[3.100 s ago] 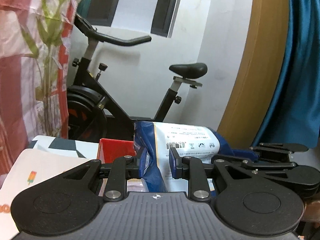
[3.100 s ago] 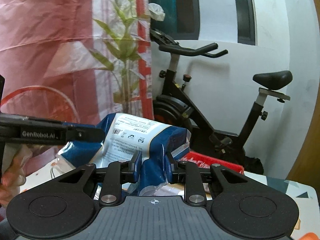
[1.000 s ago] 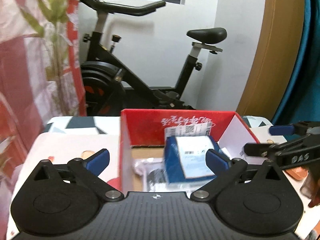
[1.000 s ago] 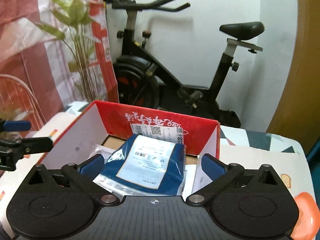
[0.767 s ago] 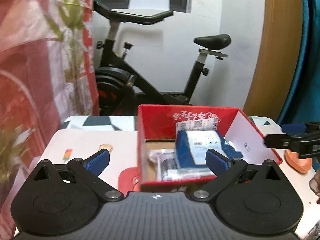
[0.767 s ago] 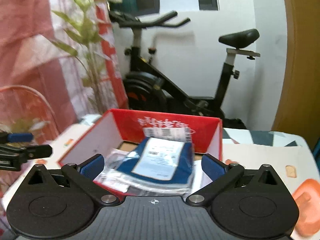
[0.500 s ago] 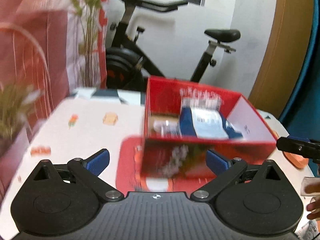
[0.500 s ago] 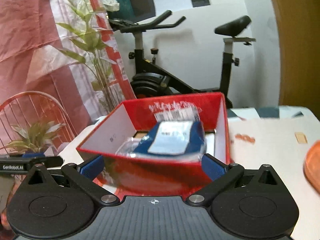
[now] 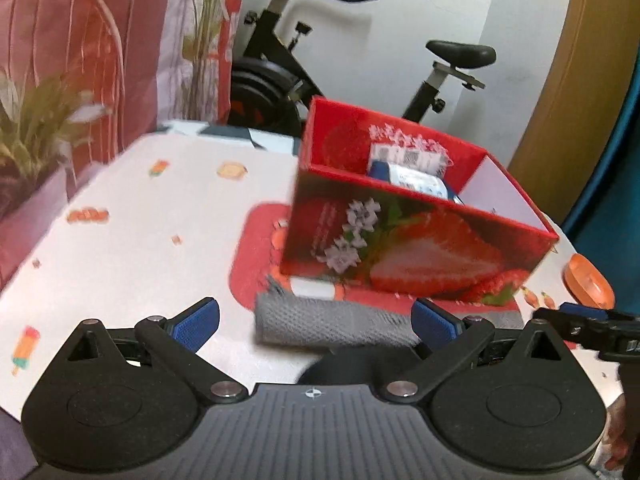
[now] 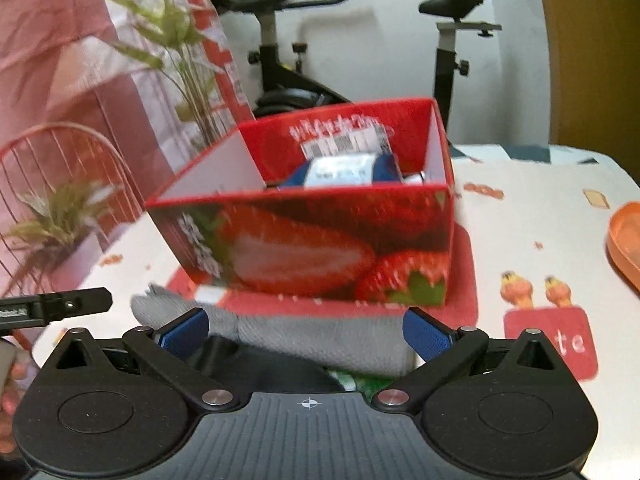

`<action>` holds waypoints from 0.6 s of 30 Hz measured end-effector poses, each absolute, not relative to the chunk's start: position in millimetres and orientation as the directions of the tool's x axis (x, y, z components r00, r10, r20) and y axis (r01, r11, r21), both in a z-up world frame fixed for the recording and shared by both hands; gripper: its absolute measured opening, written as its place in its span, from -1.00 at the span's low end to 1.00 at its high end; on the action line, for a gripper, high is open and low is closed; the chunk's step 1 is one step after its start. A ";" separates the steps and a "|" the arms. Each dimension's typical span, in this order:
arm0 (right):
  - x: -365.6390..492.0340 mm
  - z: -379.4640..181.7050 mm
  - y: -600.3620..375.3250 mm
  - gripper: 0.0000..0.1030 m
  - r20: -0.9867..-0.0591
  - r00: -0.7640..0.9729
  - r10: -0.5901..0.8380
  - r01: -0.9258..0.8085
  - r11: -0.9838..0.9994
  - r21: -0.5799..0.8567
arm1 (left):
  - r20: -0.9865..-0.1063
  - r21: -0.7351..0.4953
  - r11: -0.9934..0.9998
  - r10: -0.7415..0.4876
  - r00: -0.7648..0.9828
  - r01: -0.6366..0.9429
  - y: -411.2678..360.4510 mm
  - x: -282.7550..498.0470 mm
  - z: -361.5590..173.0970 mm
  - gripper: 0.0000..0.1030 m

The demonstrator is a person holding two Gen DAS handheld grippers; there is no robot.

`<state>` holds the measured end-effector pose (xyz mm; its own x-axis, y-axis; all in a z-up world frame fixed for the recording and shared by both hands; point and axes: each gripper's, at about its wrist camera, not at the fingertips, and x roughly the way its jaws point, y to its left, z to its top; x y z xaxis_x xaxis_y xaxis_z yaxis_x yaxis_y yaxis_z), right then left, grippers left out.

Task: Organize soft objects
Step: 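Withdraw both grippers from the box toward the black eye mask, then close both grippers on the black eye mask beside the grey cloth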

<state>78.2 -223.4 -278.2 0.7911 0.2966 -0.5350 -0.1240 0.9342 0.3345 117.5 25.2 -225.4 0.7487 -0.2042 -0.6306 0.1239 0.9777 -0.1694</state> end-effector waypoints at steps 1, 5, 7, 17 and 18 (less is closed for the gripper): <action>77.0 -280.6 -223.4 0.99 -0.541 0.788 0.295 -0.118 0.934 0.337 | -0.636 -0.178 0.976 -0.214 0.742 0.129 24.4 115.6 -227.8 0.99; 72.6 -290.1 -222.8 0.99 -0.572 0.771 0.280 -0.086 0.936 0.342 | -0.660 -0.192 0.972 -0.232 0.714 0.138 21.0 109.6 -239.0 0.98; 69.9 -294.5 -222.8 0.99 -0.586 0.764 0.270 -0.072 0.939 0.337 | -0.672 -0.200 0.969 -0.241 0.700 0.142 19.9 107.4 -244.1 0.98; 60.6 -306.5 -220.1 0.93 -0.612 0.745 0.267 -0.067 0.942 0.329 | -0.709 -0.242 0.960 -0.272 0.650 0.137 18.9 102.7 -261.3 0.90; 60.7 -307.9 -218.6 0.92 -0.615 0.743 0.266 -0.070 0.944 0.323 | -0.713 -0.240 0.961 -0.270 0.647 0.136 19.0 103.4 -262.5 0.87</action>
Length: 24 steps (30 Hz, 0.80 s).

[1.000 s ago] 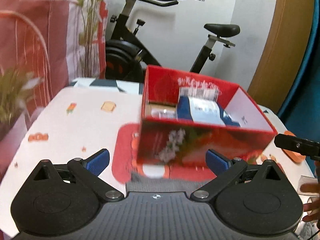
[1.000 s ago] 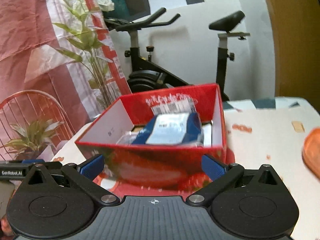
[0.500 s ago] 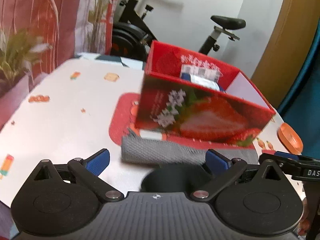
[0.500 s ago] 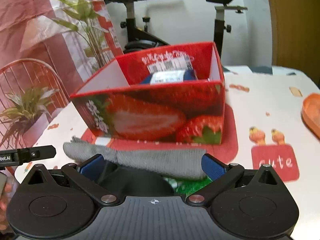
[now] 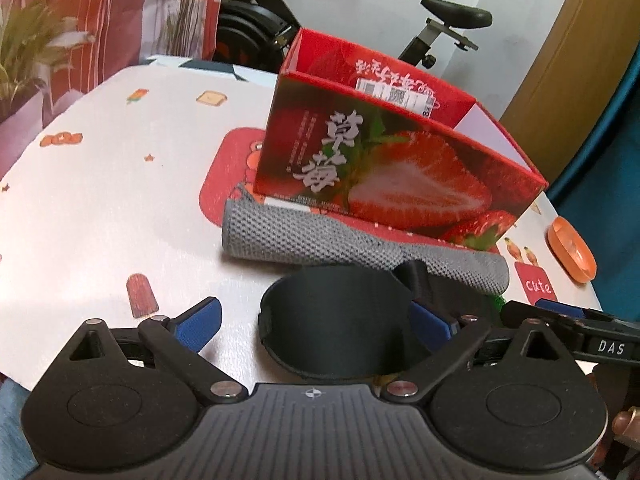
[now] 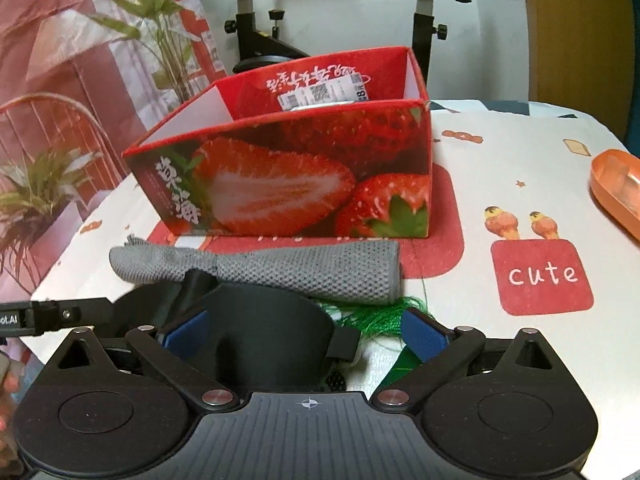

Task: Organize soft objects
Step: 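Close both grippers on the black eye mask beside the grey cloth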

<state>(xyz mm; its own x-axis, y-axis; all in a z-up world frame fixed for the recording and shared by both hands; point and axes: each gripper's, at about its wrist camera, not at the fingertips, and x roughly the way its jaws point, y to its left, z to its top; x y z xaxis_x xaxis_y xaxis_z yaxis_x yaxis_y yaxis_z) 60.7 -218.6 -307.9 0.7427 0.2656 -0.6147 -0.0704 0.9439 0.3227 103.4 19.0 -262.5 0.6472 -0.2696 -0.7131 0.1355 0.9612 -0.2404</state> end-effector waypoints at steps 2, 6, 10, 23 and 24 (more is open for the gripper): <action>60.8 -311.0 -214.9 0.88 -0.620 0.737 0.268 -0.081 0.947 0.312 | -0.717 -0.237 0.962 -0.265 0.645 0.132 18.7 103.9 -264.1 0.78; 61.5 -316.2 -207.5 0.77 -0.631 0.728 0.268 -0.114 0.955 0.274 | -0.725 -0.226 0.963 -0.266 0.636 0.145 14.5 105.0 -267.4 0.65; 63.8 -322.9 -206.1 0.74 -0.644 0.711 0.281 -0.126 0.953 0.277 | -0.731 -0.227 0.960 -0.280 0.623 0.165 11.5 106.3 -271.0 0.60; 64.7 -327.2 -205.9 0.65 -0.651 0.708 0.275 -0.134 0.957 0.258 | -0.739 -0.223 0.957 -0.290 0.607 0.186 9.3 106.2 -277.4 0.60; 64.6 -327.1 -206.0 0.64 -0.652 0.707 0.275 -0.135 0.957 0.257 | -0.742 -0.221 0.957 -0.290 0.605 0.187 8.8 106.2 -278.0 0.60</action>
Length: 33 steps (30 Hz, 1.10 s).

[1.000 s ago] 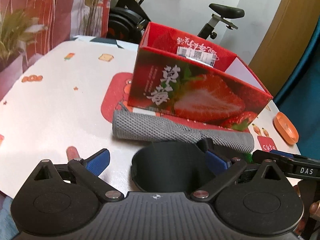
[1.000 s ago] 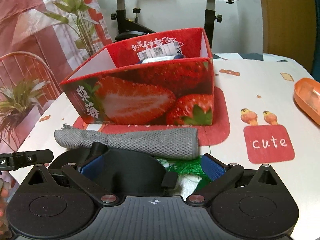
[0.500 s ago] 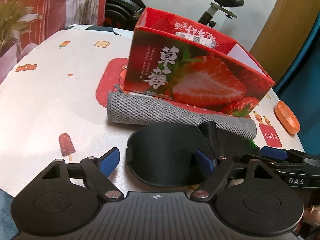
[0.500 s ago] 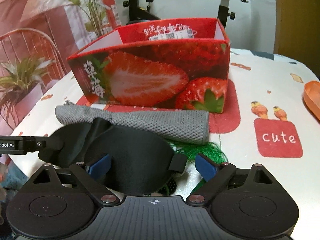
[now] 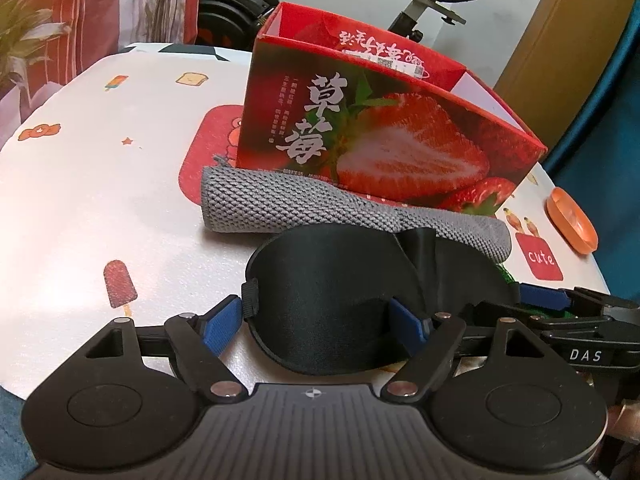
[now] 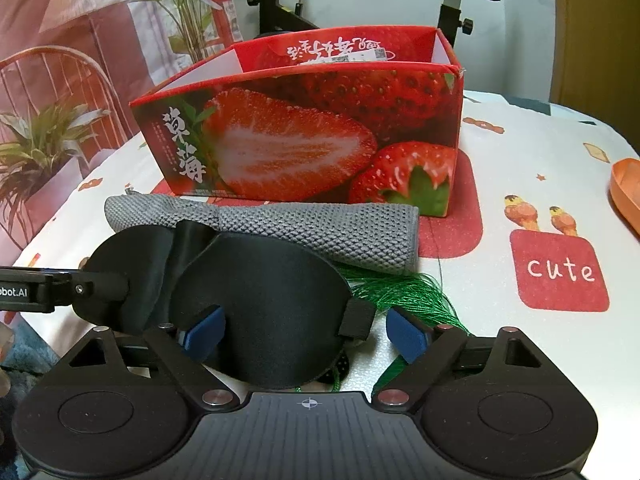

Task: Organize soft objects
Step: 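Close both grippers on the black eye mask beside the grey cloth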

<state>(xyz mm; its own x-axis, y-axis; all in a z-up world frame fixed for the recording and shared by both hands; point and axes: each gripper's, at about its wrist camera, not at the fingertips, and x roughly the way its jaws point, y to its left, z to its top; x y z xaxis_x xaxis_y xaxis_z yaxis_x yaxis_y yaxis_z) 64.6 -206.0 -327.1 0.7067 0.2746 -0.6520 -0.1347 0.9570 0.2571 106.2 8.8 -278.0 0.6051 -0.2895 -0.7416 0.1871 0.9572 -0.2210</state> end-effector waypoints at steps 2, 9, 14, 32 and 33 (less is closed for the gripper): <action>64.3 -327.2 -205.6 0.61 -0.653 0.706 0.274 -0.135 0.957 0.257 | -0.745 -0.220 0.957 -0.289 0.602 0.187 7.9 106.5 -279.0 0.60; 62.5 -322.9 -205.5 0.26 -0.639 0.713 0.288 -0.147 0.953 0.266 | -0.753 -0.220 0.957 -0.289 0.591 0.188 6.6 108.7 -281.7 0.60; 62.7 -322.4 -208.4 0.15 -0.631 0.712 0.307 -0.151 0.945 0.290 | -0.760 -0.220 0.958 -0.288 0.583 0.186 6.3 109.7 -284.2 0.60; 64.2 -329.8 -202.9 0.31 -0.641 0.711 0.289 -0.166 0.955 0.247 | -0.773 -0.231 0.956 -0.294 0.562 0.183 4.7 114.9 -290.8 0.61; 63.9 -328.9 -203.1 0.29 -0.637 0.712 0.297 -0.169 0.952 0.254 | -0.773 -0.231 0.956 -0.295 0.562 0.182 4.8 114.8 -291.0 0.61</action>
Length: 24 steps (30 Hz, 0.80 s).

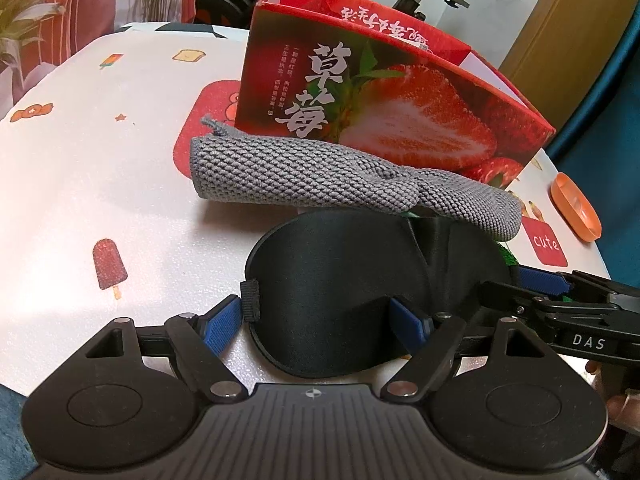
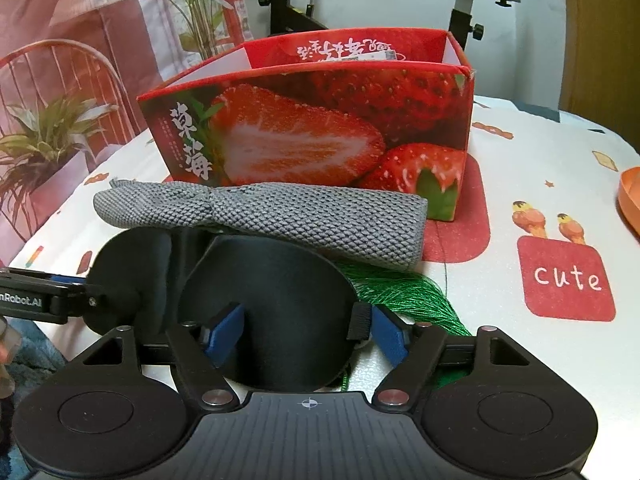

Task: Organize soft objects
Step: 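Close both grippers on the black eye mask beside the grey cloth, then lift the black eye mask with both grippers and carry it over the red box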

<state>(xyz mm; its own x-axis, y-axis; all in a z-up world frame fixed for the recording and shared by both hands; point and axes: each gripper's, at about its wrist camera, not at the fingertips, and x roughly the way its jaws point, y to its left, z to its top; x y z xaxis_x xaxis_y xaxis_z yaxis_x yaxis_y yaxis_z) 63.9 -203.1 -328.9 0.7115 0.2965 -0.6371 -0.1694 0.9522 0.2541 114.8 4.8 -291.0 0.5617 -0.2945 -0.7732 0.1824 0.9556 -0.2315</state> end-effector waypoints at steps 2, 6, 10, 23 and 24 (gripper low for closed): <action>62.4 -325.9 -203.9 0.22 -0.621 0.710 0.332 -0.189 0.939 0.287 | -0.773 -0.233 0.955 -0.295 0.562 0.182 5.1 115.0 -291.2 0.61; 60.6 -322.4 -203.8 0.14 -0.603 0.714 0.356 -0.203 0.930 0.307 | -0.772 -0.234 0.955 -0.296 0.562 0.181 5.3 114.7 -291.8 0.61; 61.7 -323.7 -205.1 0.09 -0.603 0.709 0.365 -0.203 0.925 0.322 | -0.772 -0.236 0.955 -0.296 0.563 0.180 5.2 114.7 -292.0 0.61; 61.2 -327.9 -214.8 0.41 -0.601 0.747 0.284 -0.121 0.947 0.297 | -0.771 -0.243 0.953 -0.303 0.560 0.181 6.5 114.0 -293.5 0.62; 61.3 -328.1 -215.2 0.41 -0.601 0.746 0.288 -0.122 0.946 0.301 | -0.771 -0.244 0.953 -0.303 0.560 0.181 6.1 113.8 -293.8 0.62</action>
